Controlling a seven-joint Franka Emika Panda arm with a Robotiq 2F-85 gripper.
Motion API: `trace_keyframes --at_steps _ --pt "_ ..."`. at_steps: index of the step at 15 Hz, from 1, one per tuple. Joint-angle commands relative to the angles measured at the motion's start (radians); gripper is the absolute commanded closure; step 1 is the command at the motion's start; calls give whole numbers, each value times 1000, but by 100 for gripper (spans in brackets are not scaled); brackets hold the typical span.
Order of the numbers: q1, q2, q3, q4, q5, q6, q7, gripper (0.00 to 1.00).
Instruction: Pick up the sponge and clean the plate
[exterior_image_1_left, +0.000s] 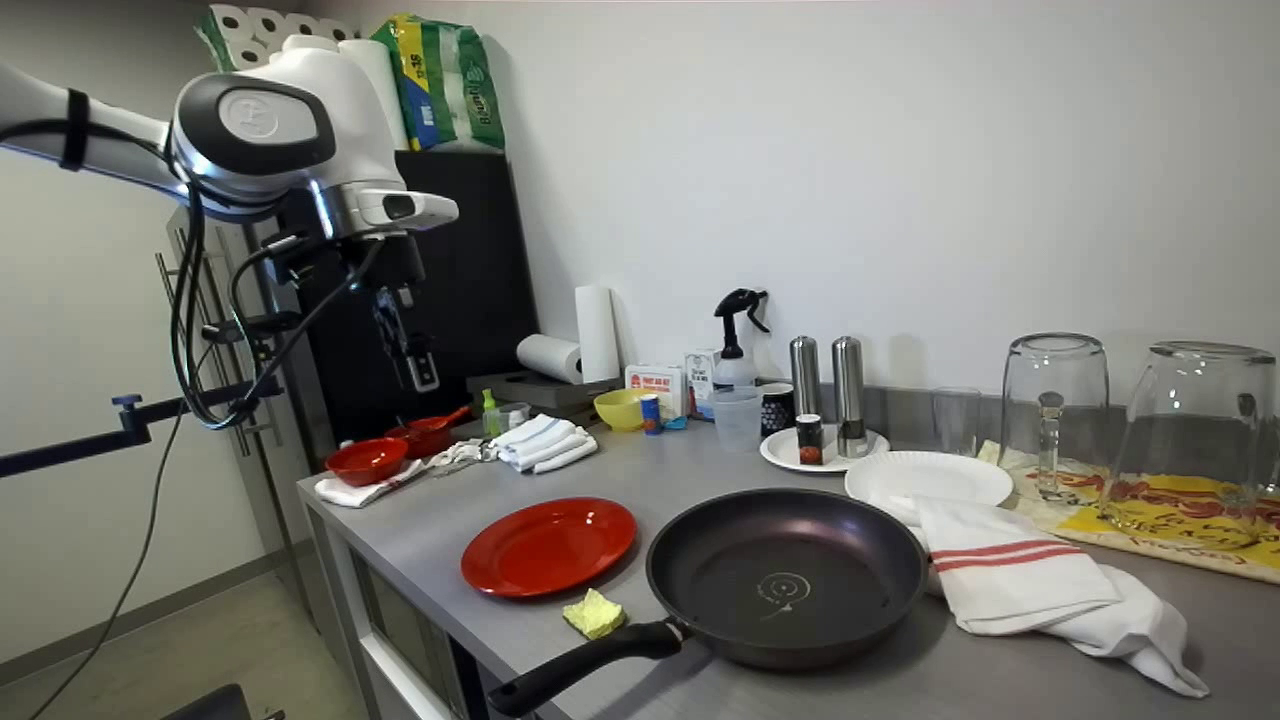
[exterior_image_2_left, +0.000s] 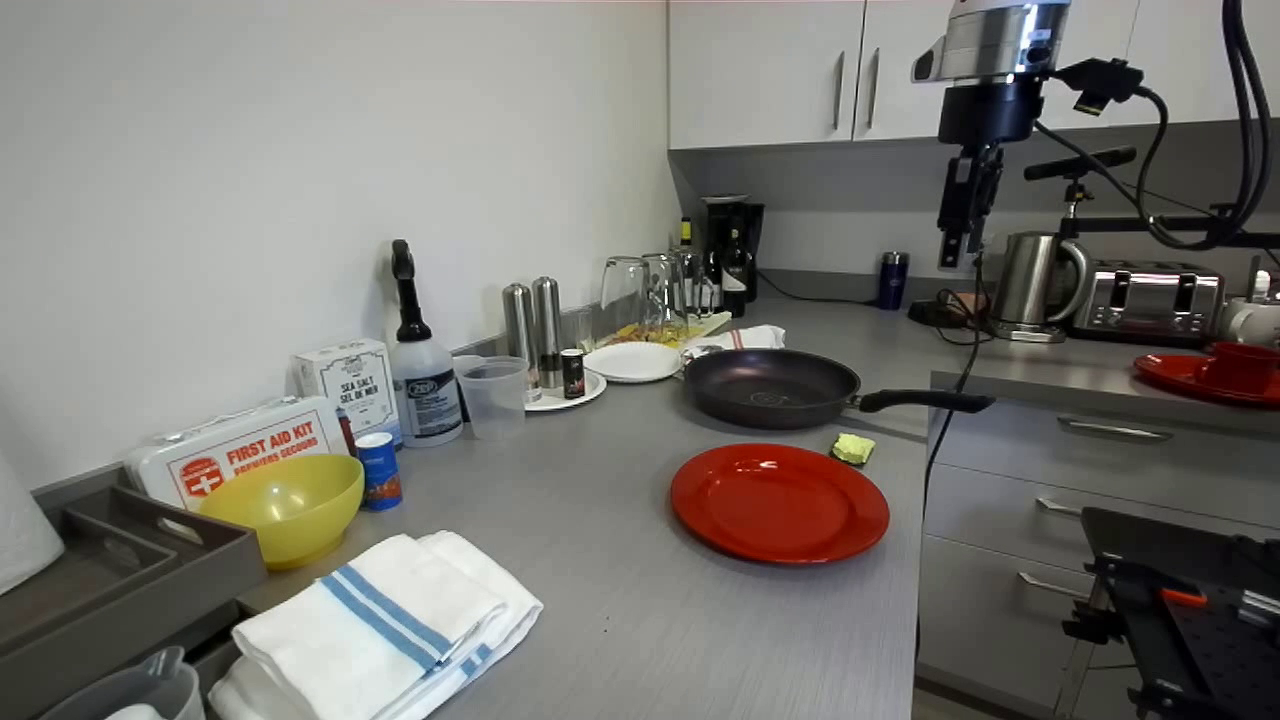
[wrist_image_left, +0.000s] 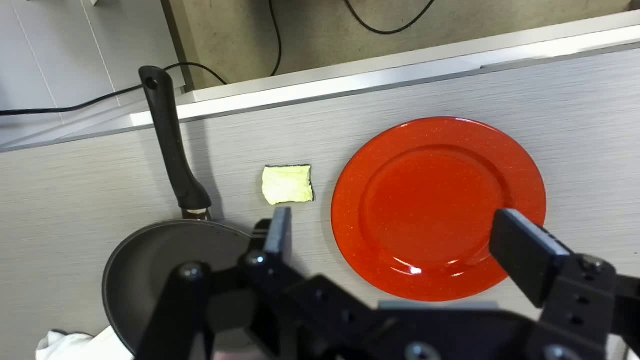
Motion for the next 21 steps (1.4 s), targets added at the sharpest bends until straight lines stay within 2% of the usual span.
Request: trace_keyframes --at_steps 1,8,14,21 --pt "8 17 -3 9 -8 13 22 0" --pt "-13 141 5 0 -65 117 104 0" --pt "-41 169 -47 -53 -62 102 134 0" --pt "-88 207 -99 -108 -61 184 193 0"
